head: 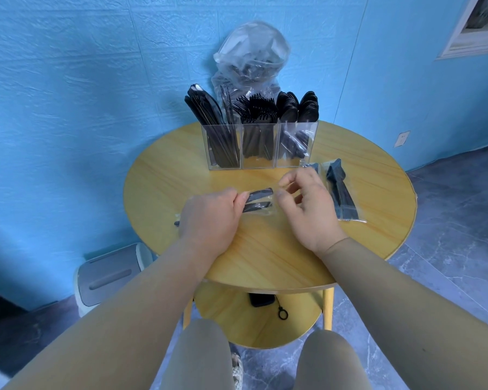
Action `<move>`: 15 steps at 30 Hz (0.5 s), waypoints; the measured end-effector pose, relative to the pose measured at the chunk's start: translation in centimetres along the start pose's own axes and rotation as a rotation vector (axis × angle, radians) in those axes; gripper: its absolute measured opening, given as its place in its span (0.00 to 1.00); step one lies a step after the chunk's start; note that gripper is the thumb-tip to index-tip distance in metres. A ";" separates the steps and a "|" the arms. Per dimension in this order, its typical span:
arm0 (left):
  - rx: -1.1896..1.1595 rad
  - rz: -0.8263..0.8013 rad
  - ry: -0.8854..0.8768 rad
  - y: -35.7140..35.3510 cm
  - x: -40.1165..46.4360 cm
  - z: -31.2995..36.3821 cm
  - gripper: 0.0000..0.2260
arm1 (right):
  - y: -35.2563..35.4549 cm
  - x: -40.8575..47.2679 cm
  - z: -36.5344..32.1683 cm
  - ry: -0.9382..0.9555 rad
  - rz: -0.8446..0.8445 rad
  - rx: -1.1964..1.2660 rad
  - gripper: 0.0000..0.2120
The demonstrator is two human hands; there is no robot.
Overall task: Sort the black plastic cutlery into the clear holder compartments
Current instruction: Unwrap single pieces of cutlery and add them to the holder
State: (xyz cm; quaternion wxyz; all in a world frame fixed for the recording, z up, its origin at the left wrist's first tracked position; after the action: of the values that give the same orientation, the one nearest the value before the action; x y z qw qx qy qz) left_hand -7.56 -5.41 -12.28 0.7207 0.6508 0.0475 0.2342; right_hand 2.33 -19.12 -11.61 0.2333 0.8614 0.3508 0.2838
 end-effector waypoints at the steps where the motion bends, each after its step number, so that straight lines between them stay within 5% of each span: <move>1: -0.004 0.007 -0.004 0.0 0.0 0.0 0.17 | 0.0 0.0 -0.2 -0.034 0.005 -0.030 0.09; 4: -0.028 0.008 -0.024 0.0 0.0 0.0 0.16 | -0.2 0.1 -0.4 -0.092 0.023 -0.159 0.16; 8: -0.049 0.014 0.012 0.0 0.1 0.0 0.15 | 0.4 -0.2 0.2 -0.138 0.172 0.005 0.10; 11: -0.055 0.006 0.048 0.0 0.0 -0.1 0.14 | 0.8 -0.1 0.4 -0.185 0.249 -0.129 0.07; 15: -0.091 0.007 0.071 0.3 -0.1 0.1 0.12 | 1.0 -0.1 -1.9 0.075 0.311 -0.215 0.02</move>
State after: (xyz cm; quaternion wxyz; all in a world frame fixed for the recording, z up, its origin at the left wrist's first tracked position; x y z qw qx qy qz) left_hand -7.70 -5.48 -12.01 0.7465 0.6088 0.0604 0.2617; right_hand 1.49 -19.43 -9.63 0.2641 0.8642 0.1893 0.3841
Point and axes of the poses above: each hand's wrist, its own x-axis towards the middle knuckle, its own y-axis out of the back of the hand, z = x × y, the point moved 2 cm from there along x, towards the middle knuckle, and after that the axes turned 14 degrees about -z, right-handed, at the moved point
